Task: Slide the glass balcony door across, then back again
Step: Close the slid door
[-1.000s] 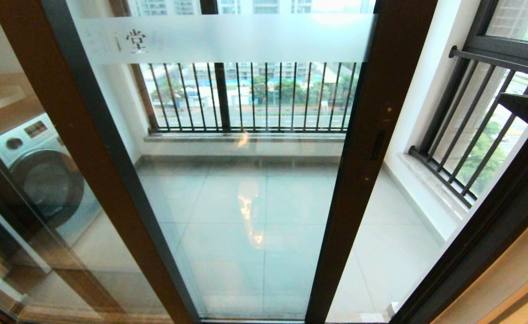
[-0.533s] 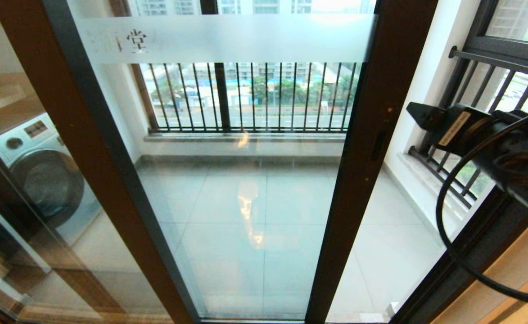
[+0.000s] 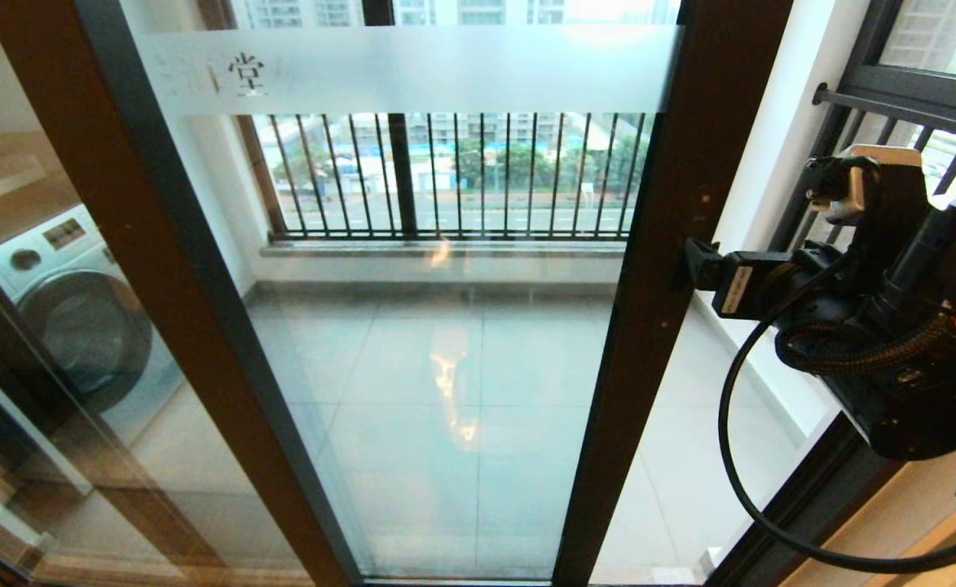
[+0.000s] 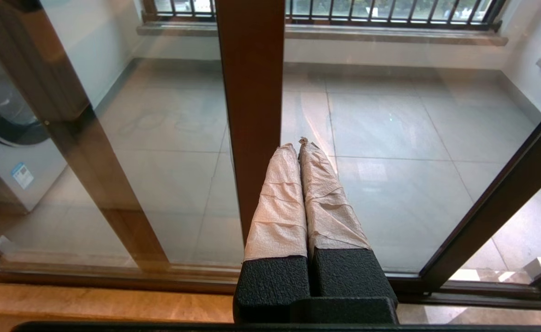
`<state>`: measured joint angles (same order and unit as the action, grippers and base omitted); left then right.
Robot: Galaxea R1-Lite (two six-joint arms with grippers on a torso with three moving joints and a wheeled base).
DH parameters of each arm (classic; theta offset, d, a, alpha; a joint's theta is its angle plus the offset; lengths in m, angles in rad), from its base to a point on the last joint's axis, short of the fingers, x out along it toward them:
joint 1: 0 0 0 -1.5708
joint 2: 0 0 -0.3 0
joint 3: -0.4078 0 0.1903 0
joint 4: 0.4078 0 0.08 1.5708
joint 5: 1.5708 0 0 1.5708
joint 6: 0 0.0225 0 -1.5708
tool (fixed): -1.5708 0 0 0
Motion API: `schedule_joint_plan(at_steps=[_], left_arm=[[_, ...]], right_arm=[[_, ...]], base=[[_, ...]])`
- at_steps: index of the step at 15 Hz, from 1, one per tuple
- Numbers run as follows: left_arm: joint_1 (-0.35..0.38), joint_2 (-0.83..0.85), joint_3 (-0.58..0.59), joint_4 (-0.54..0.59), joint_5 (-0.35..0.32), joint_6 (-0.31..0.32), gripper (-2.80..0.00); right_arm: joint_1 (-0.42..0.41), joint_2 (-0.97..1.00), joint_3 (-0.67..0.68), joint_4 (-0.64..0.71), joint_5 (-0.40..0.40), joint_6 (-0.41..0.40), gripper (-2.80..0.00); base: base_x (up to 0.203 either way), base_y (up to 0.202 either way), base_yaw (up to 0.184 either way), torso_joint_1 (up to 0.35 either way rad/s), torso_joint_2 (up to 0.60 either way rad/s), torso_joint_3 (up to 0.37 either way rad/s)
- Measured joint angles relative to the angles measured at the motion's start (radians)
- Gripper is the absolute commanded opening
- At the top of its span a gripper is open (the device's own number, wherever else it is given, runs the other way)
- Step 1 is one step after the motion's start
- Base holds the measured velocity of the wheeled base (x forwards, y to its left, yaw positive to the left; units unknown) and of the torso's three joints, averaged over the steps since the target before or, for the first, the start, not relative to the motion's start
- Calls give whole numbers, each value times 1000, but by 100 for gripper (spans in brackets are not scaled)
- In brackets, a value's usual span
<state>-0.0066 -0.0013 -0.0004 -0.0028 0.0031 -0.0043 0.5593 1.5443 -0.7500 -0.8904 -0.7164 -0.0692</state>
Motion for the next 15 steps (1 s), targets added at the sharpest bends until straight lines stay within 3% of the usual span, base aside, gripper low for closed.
schedule_joint_plan(at_steps=[4,9,13,15], left_arm=[[0,0,0,0,0,0,-280],[0,0,0,0,0,0,-280],[0,0,0,0,0,0,-280],[0,0,0,0,0,0,-280]], right_arm=[[-15,49,-14,-30,-52,-22,0],[-20,156,-20,-237,-199,-73,0],[-15,244,-14,-283,-206,-71,0],[3,294,-10,-419,-206,-77,0]], base=[[0,0,0,0,0,0],[0,0,0,0,0,0],[0,0,0,0,0,0],[0,0,0,0,0,0]])
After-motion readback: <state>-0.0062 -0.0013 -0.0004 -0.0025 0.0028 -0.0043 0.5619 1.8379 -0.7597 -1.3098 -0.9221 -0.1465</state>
